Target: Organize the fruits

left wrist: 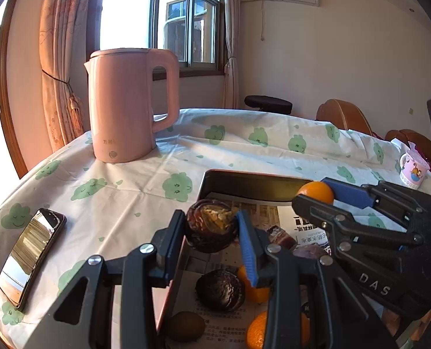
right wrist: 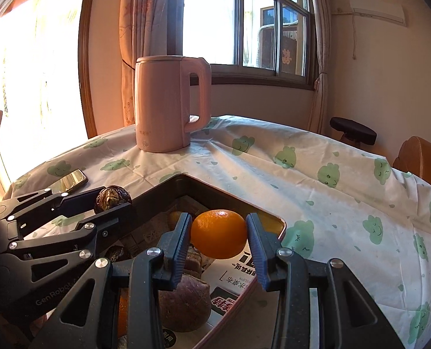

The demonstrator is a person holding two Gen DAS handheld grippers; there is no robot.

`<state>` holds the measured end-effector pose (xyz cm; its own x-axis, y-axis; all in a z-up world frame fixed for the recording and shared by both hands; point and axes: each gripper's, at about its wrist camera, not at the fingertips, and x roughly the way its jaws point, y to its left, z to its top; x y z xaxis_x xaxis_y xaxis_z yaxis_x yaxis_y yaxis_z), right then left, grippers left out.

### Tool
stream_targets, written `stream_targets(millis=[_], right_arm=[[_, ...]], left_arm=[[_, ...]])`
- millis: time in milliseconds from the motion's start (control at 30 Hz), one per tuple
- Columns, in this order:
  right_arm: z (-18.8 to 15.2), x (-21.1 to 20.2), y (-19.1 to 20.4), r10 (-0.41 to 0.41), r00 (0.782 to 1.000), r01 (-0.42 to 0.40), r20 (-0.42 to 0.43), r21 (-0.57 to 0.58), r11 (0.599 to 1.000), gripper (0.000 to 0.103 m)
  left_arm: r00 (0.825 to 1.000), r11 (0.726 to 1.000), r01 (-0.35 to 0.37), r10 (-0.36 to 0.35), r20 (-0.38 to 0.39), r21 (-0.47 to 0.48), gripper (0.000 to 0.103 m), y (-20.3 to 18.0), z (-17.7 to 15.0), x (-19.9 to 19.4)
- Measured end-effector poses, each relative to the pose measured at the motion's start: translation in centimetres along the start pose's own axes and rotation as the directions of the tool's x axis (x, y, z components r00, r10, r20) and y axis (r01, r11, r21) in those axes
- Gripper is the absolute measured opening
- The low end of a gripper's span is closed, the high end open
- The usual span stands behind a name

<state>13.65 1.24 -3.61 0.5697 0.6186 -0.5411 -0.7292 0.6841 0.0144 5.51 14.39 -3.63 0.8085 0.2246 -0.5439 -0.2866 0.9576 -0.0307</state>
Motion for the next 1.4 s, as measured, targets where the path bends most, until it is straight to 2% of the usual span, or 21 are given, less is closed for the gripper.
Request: stream_targets(millis=[167, 233, 433, 600, 733, 800, 900, 1033, 1167, 1233, 1400], right_arm=[[-0.6, 1.1, 0.2, 0.015, 0.998, -0.015, -0.058, 0.001, 1.0, 0.042], [-0.6, 1.0, 0.2, 0.006, 0.998, -0.006, -0.055, 0.0, 1.0, 0.043], [-0.9, 0.1, -0.5, -0.017, 0.999, 0.018, -0.035, 0.024, 1.0, 0.05], [-1.4, -1.9, -1.1, -0.097, 0.995, 0.097, 0.021, 0.027, 0.995, 0.05], [-1.8, -3.9, -1.7, -0.168, 0.981, 0.164, 0.096, 0.049, 0.985, 0.064], [-1.9, -4.5, -1.8, -0.187, 0.974, 0.181, 0.125, 0.055, 0.982, 0.065], [-2.0, -5.0, -1.9, -0.195, 0.97, 0.188, 0.143, 0.062, 0.98, 0.065], [-2.2, -5.5, -2.2, -0.202, 0.965, 0.19, 0.168, 0.083, 0.978, 0.075], [-2.2, -5.7, -2.4, -0.201, 0.963, 0.186, 0.177, 0.099, 0.978, 0.078], [-2.2, -5.6, -2.4, -0.201, 0.964, 0.185, 0.176, 0.101, 0.977, 0.084], [-2.3, -6.1, -2.4, -0.205, 0.959, 0.187, 0.194, 0.104, 0.977, 0.087]], left_arm=[[1.0, 1.0, 0.002, -0.002, -0.005, -0.003, 0.041, 0.1, 0.0, 0.1], [1.0, 1.0, -0.009, 0.009, 0.005, -0.002, 0.05, 0.0, 0.0, -0.1], [0.999, 1.0, -0.022, 0.022, 0.044, -0.002, 0.067, 0.1, -0.1, -0.8], [0.995, 0.999, -0.033, 0.033, 0.097, -0.004, 0.07, 0.1, -0.2, -1.8], [0.992, 0.999, -0.039, 0.039, 0.116, -0.003, 0.073, 0.1, -0.2, -2.0], [0.993, 0.999, -0.041, 0.041, 0.113, 0.003, 0.074, 0.0, -0.1, -2.0], [0.992, 0.999, -0.042, 0.041, 0.122, 0.001, 0.074, 0.1, -0.2, -2.1], [0.989, 0.999, -0.05, 0.05, 0.137, -0.002, 0.085, 0.0, -0.3, -2.4], [0.989, 0.999, -0.054, 0.053, 0.142, 0.004, 0.087, 0.0, -0.3, -2.4], [0.988, 0.998, -0.056, 0.055, 0.143, 0.003, 0.093, 0.0, -0.3, -2.4], [0.988, 0.998, -0.058, 0.057, 0.147, 0.002, 0.094, -0.1, -0.3, -2.5]])
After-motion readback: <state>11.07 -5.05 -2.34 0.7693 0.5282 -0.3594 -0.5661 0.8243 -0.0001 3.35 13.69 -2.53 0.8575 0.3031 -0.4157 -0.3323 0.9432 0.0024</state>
